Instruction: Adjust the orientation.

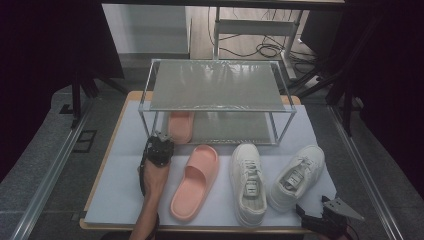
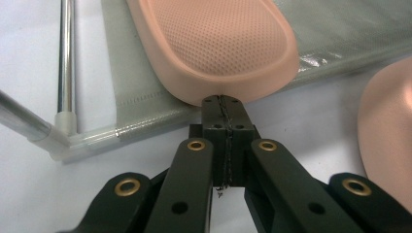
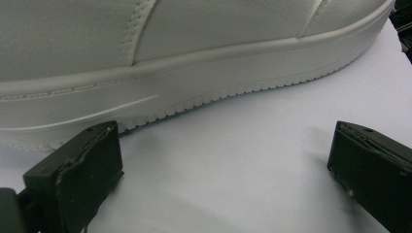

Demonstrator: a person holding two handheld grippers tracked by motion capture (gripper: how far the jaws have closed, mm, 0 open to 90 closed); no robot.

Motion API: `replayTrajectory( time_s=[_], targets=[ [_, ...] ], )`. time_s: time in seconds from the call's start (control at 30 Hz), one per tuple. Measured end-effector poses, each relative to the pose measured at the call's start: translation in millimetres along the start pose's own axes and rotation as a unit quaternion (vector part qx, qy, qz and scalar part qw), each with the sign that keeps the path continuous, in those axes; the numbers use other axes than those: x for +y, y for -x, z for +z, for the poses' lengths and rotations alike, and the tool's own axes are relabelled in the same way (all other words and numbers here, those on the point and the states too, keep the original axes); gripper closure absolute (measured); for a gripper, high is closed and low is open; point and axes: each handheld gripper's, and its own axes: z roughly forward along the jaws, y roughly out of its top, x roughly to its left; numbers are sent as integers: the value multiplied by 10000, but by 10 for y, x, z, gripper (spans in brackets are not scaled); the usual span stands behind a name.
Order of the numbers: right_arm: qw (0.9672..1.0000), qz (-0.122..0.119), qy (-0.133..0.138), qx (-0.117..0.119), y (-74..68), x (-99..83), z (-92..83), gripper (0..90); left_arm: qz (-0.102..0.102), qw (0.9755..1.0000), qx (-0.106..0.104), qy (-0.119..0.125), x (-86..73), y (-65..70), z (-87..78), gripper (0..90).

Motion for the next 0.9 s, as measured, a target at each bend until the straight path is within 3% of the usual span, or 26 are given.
replayTrajectory(
  time_s=[0.4, 0.67, 0.9],
  targets=[
    [10000, 6, -3, 2, -1, 0, 0, 0, 57, 9999, -94, -42, -86, -45, -91, 898],
    [10000, -1, 0, -3, -1, 0, 0, 0, 164, 9993, -309, 156, -127, -15, -392, 870],
    [10000, 4, 2, -3, -2, 1, 1, 0, 280, 9980, -501, 277, -274, 86, -676, 847]
  ],
)
